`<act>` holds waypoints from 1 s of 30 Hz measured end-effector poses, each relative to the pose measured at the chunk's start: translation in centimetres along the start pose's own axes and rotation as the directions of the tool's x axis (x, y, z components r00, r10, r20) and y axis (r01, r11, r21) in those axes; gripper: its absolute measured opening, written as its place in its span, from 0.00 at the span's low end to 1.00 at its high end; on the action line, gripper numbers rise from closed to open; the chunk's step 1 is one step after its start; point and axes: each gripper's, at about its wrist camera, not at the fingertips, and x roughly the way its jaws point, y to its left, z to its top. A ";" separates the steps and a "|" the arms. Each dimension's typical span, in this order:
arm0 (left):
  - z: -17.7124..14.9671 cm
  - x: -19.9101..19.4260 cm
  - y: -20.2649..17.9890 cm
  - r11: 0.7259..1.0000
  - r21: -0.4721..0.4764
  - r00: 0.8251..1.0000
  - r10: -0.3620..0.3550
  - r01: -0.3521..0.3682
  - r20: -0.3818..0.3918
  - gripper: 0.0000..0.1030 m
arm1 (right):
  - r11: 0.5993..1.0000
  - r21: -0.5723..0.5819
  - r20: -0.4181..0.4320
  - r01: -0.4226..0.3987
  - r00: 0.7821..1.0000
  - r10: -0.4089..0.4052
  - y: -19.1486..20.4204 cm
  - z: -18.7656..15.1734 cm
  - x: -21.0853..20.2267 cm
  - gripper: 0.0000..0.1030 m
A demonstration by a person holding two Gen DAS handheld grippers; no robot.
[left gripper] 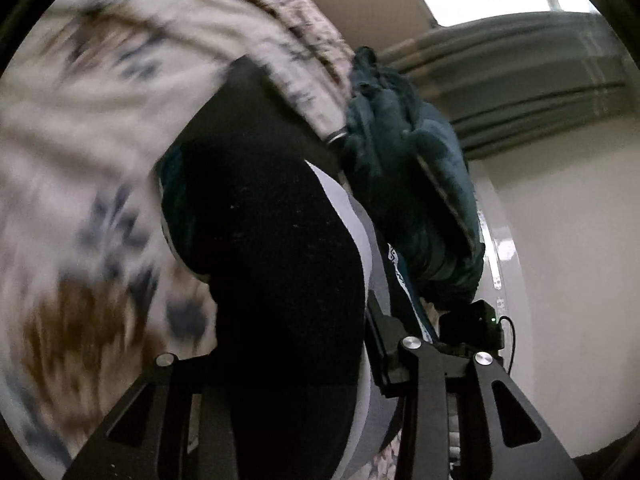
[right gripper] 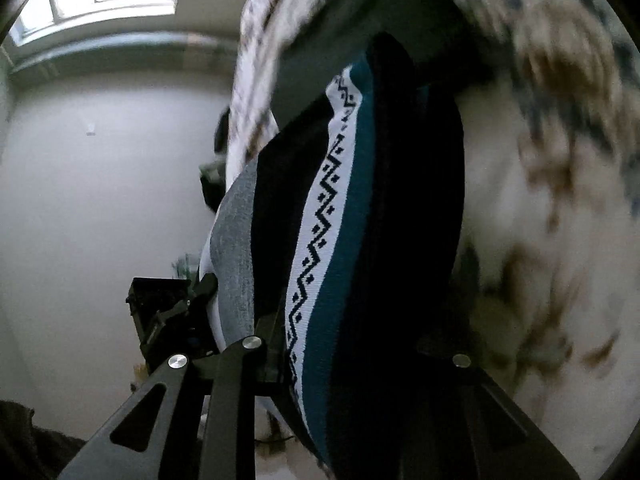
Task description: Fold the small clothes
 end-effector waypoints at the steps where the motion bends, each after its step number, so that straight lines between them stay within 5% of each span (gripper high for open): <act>1: 2.1 0.9 -0.5 1.000 0.024 1.000 -0.002 0.002 -0.005 0.32 | 1.000 -0.005 0.032 0.002 0.999 -0.002 1.0 1.7 -0.3 0.23; 7: 13.1 7.3 -0.7 0.993 0.121 0.999 0.021 -0.016 -0.037 0.32 | 1.000 -0.005 0.161 0.019 0.987 -0.018 3.2 10.9 0.9 0.23; 12: 18.0 13.1 3.3 0.989 0.118 0.988 0.101 -0.088 -0.113 0.33 | 0.997 0.038 0.203 0.061 0.977 -0.068 1.5 16.6 4.3 0.23; 18: 17.3 13.8 4.6 0.980 0.133 0.976 0.165 -0.147 -0.140 0.41 | 0.987 0.093 0.165 0.130 0.976 -0.145 -1.3 19.2 7.8 0.26; 20: 16.2 11.9 4.1 0.974 0.141 0.975 0.194 -0.178 -0.110 0.41 | 0.975 0.123 0.154 0.185 0.967 -0.203 -2.2 19.2 6.3 0.42; 23: 14.9 10.3 3.7 0.954 0.155 0.961 0.270 -0.258 -0.064 0.48 | 0.943 0.108 0.178 0.316 0.927 -0.331 -2.2 17.9 3.6 0.53; 24: 14.5 10.1 3.5 0.937 0.168 0.947 0.318 -0.306 -0.050 0.49 | 0.926 0.101 0.187 0.362 0.908 -0.376 -1.8 17.2 2.8 0.54; 25: 13.5 9.3 2.9 0.915 0.192 0.930 0.366 -0.356 -0.019 0.52 | 0.890 0.082 0.207 0.448 0.866 -0.455 -1.0 16.3 2.1 0.59; 28: 11.4 8.9 1.9 0.852 0.234 0.879 0.476 -0.468 0.024 0.86 | 0.823 0.015 0.249 0.569 0.795 -0.554 1.2 13.3 1.6 0.66; 30: 10.1 9.8 1.8 0.809 0.265 0.843 0.537 -0.525 0.031 0.89 | 0.783 -0.014 0.250 0.622 0.760 -0.599 1.7 11.5 2.0 0.68</act>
